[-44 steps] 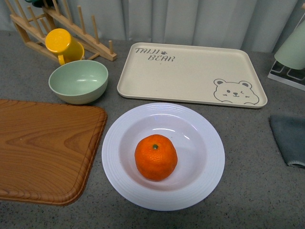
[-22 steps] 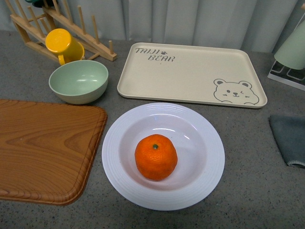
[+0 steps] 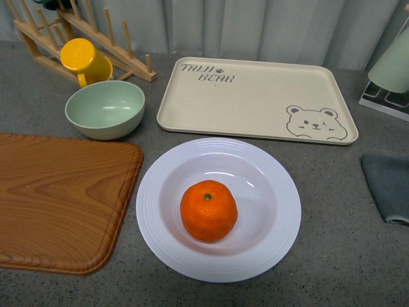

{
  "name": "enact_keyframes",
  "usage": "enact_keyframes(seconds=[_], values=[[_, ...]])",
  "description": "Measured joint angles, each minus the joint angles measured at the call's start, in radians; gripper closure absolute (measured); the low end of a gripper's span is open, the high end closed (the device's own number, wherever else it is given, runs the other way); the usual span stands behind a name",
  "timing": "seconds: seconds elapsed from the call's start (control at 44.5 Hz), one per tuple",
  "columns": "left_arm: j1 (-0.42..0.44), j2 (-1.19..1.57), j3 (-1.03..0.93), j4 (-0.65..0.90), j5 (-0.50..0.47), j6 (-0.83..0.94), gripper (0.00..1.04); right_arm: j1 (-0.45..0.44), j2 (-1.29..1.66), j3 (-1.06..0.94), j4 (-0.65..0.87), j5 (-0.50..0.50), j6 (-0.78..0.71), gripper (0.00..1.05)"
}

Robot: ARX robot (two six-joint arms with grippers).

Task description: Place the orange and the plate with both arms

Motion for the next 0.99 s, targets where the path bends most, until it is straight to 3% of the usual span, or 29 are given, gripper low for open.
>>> enact_keyframes(seconds=[0.09,0.315,0.584,0.809,0.989], values=[[0.000,0.000,0.000,0.000,0.000,0.001,0.05,0.009,0.179,0.009,0.156,-0.036,0.013,0.09],[0.000,0.000,0.000,0.000,0.000,0.001,0.07,-0.049,0.740,0.136,0.445,-0.238,0.196,0.09],[0.000,0.000,0.000,0.000,0.000,0.000,0.07,-0.095,1.397,0.380,0.519,-0.613,0.484,0.09],[0.000,0.000,0.000,0.000,0.000,0.001,0.07,-0.043,1.712,0.546,0.581,-0.882,0.729,0.09],[0.000,0.000,0.000,0.000,0.000,0.001,0.07,0.050,1.831,0.655,0.528,-0.883,0.779,0.09]])
